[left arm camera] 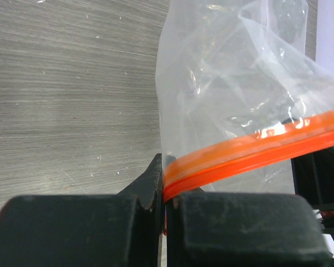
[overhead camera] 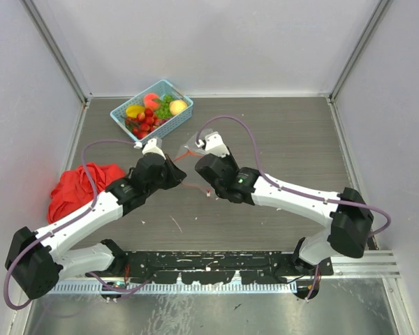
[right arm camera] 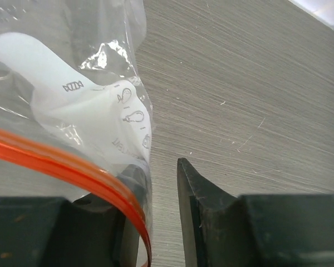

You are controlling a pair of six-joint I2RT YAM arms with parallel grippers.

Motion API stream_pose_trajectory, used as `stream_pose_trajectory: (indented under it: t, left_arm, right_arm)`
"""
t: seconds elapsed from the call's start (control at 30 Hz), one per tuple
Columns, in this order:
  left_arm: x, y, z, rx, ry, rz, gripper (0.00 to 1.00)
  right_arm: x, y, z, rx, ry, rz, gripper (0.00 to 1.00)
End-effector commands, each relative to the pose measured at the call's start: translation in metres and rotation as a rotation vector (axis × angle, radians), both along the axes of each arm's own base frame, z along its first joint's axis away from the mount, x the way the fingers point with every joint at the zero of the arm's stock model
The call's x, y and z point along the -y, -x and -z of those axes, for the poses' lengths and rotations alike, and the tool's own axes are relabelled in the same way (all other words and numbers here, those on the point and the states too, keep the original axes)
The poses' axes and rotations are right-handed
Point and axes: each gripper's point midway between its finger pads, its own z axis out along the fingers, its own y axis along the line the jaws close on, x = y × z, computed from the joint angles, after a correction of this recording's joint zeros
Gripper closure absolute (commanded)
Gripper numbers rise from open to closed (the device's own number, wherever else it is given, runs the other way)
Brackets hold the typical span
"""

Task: Place the food in the zip-top bag and seal the zipper
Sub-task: Open the zipper of the food storage bag at the center of the board.

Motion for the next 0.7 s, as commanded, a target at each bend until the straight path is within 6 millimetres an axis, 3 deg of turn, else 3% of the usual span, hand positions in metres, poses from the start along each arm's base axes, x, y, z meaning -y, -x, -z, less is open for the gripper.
stream_pose_trajectory:
  t: [0.0,0.23,0.33,0.47,0.67]
  left_arm:
    - [0.011,-0.006,-0.022,0.046,0.129,-0.017,1.0]
    - [0.017,-0.006,-0.012,0.014,0.121,0.001,1.0]
    - [0.025,-0.007,-0.009,0.002,0.134,0.028,0.99]
    - [0.041,-0.007,-0.006,-0.02,0.155,0.087,0.9]
    - [0.05,-0.015,-0.028,0.043,0.162,0.132,0.73]
  right_arm:
    - [-0.004,0.0,-0.027,0.079,-0.185,-0.009,0.68]
    - [0.018,0.003,-0.037,0.139,-0.194,0.047,0.99]
    - [0.023,0.003,-0.042,0.154,-0.193,0.057,0.99]
    - [0.026,0.003,-0.045,0.158,-0.176,0.053,0.99]
    - [0.04,-0.003,-0.039,0.137,-0.08,0.075,0.99]
